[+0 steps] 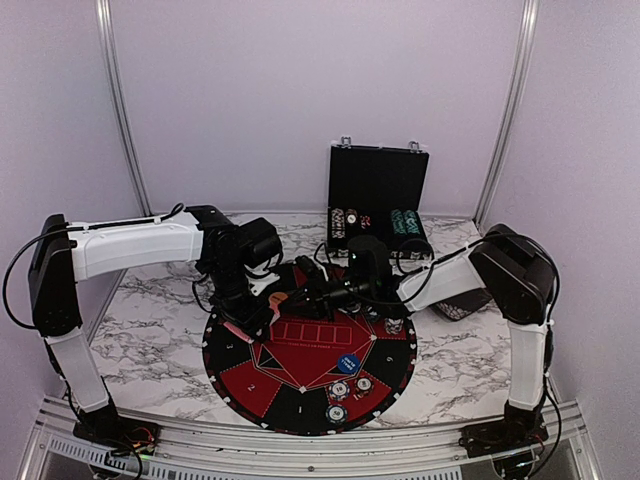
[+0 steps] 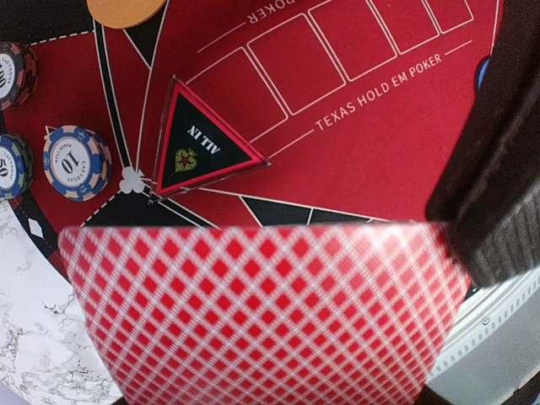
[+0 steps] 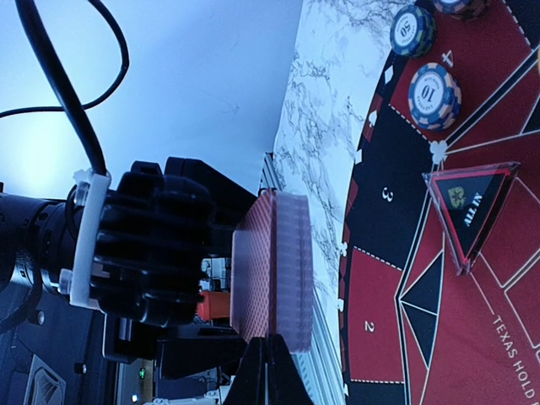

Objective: Distribute texas hold em gaming equipment
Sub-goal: Distribute the poker card in the small blind area.

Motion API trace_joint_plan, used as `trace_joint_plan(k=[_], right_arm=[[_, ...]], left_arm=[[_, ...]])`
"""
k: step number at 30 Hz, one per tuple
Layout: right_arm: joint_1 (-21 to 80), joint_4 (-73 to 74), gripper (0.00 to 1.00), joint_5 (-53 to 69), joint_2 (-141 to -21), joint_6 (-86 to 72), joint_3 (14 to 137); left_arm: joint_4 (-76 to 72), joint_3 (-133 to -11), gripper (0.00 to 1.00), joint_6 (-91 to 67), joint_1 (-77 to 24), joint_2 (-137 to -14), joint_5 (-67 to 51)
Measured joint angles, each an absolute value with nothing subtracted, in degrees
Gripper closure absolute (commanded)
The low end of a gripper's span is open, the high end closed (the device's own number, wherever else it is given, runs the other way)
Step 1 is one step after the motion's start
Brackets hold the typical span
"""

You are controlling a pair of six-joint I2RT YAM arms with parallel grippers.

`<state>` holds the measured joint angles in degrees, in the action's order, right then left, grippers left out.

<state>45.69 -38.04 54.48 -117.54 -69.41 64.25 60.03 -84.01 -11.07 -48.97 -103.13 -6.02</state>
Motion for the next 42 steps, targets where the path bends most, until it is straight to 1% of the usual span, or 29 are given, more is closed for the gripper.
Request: trace_joint_plan(k=[24,32,36,42], right_arm=[[43.9,-38.1,1.00,54.4,-117.5,-69.9,64.2],[44.0,-38.1,0.86,54.4,-117.5,-69.9,64.2],[44.0,-38.1,0.83,54.4,-117.5,-69.8,64.2],[44.0,-38.1,0.83,54.4,-117.5,-69.8,64.2]], left_arm=[[59.5,-82.8,0.46,-11.1,-49.0,-103.1,-6.0],[59.5,-82.8,0.46,-11.0,-49.0,-103.1,-6.0],[59.4,-82.8,0.46,-11.0,-49.0,-103.1,-6.0],[59.4,-82.8,0.46,-10.9,-49.0,-103.1,-6.0]])
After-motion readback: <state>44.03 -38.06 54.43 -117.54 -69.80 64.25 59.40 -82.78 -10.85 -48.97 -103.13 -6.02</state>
